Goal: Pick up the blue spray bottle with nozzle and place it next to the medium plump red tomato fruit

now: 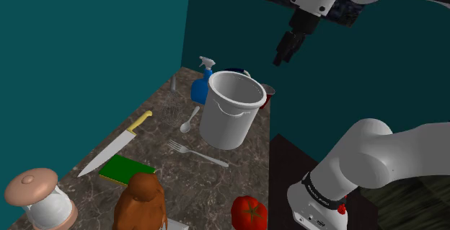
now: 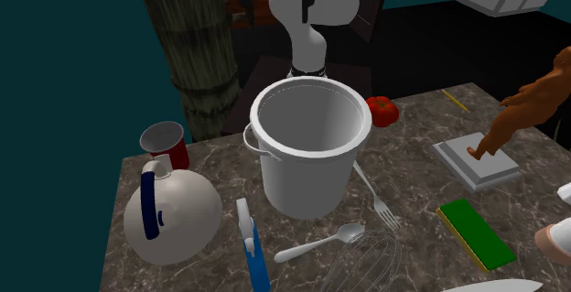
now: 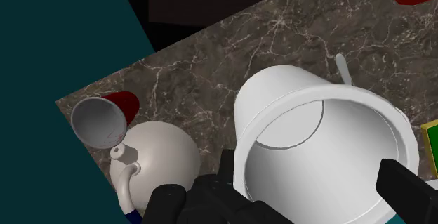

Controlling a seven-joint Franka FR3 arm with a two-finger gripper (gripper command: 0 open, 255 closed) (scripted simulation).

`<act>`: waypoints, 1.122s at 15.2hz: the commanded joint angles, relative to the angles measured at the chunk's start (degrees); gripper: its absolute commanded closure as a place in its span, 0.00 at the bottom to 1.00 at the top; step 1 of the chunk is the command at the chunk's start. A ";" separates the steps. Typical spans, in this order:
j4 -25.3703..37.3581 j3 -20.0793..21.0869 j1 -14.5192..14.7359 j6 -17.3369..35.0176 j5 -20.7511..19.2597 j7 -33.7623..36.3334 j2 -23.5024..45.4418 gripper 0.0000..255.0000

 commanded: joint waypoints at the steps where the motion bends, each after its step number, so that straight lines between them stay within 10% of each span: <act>1: 0.00 0.00 0.00 0.00 0.00 0.00 0.00 0.00; 17: 20.80 -1.40 3.85 13.95 -0.25 -11.55 36.86 0.00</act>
